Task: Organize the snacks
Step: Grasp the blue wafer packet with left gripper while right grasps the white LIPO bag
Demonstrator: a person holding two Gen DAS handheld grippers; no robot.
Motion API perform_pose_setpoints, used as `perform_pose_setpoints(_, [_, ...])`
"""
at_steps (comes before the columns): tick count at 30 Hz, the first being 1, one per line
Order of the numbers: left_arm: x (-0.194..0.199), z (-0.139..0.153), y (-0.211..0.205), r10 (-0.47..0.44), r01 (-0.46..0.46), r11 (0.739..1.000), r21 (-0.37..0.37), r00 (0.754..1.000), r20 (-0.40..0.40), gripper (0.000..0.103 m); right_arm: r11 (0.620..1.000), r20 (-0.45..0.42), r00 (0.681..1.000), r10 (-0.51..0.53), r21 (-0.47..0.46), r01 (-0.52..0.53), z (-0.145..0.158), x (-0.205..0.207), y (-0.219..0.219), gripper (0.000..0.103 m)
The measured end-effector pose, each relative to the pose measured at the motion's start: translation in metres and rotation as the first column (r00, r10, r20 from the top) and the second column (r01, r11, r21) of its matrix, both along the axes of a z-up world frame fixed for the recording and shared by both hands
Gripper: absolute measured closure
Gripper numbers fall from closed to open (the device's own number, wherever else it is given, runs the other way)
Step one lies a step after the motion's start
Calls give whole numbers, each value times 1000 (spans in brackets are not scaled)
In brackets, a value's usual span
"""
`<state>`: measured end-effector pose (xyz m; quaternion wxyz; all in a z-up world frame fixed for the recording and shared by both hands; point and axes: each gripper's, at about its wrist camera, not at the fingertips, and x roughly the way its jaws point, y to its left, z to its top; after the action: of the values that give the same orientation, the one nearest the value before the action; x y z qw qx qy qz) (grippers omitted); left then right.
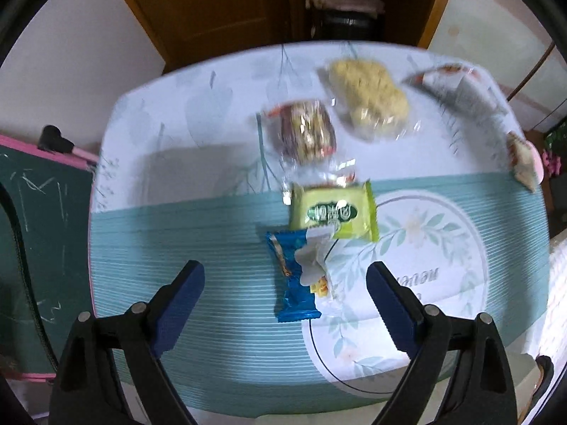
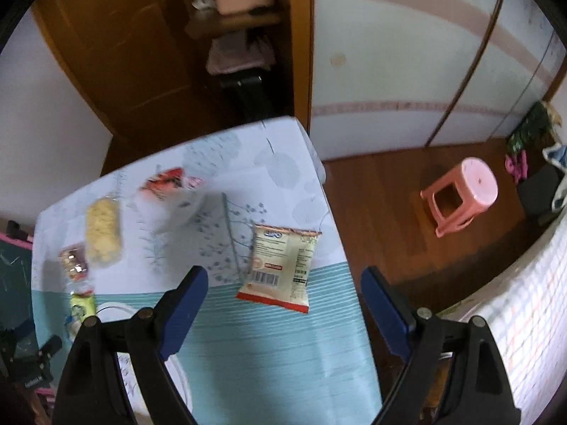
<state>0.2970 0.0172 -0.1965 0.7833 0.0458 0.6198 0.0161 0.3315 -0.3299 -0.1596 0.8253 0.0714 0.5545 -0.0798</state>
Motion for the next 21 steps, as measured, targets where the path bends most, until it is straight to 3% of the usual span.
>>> perform_pose_setpoints(4, [5, -19, -1, 19, -20, 1000, -2, 999, -50, 15, 999, -32, 999, -27, 21, 27, -29, 12, -4, 14])
perform_pose_setpoints(12, [11, -44, -4, 41, -44, 999, -23, 992, -120, 28, 1000, -73, 997, -18, -6, 17, -55, 28, 3, 16])
perform_pose_setpoints(14, [11, -49, -4, 43, -48, 998, -32, 989, -140, 31, 1000, -102, 995, -10, -14, 9, -63, 30, 5, 23])
perform_pose_setpoints(16, [9, -54, -3, 42, -49, 998, -41, 988, -148, 31, 1000, -137, 991, -3, 0, 3, -72, 30, 6, 38])
perform_pose_setpoints(18, [9, -55, -2, 43, -50, 998, -46, 989, -143, 33, 1000, -128, 992, 6, -21, -9, -71, 27, 10, 43])
perform_pose_setpoints(20, [8, -55, -1, 36, -49, 995, -84, 988, -147, 45, 999, -135, 991, 20, -46, -27, -71, 25, 15, 48])
perform_pose_setpoints(21, [7, -54, 0, 35, -49, 994, -93, 988, -148, 56, 998, -135, 990, 27, -44, -33, -70, 24, 16, 53])
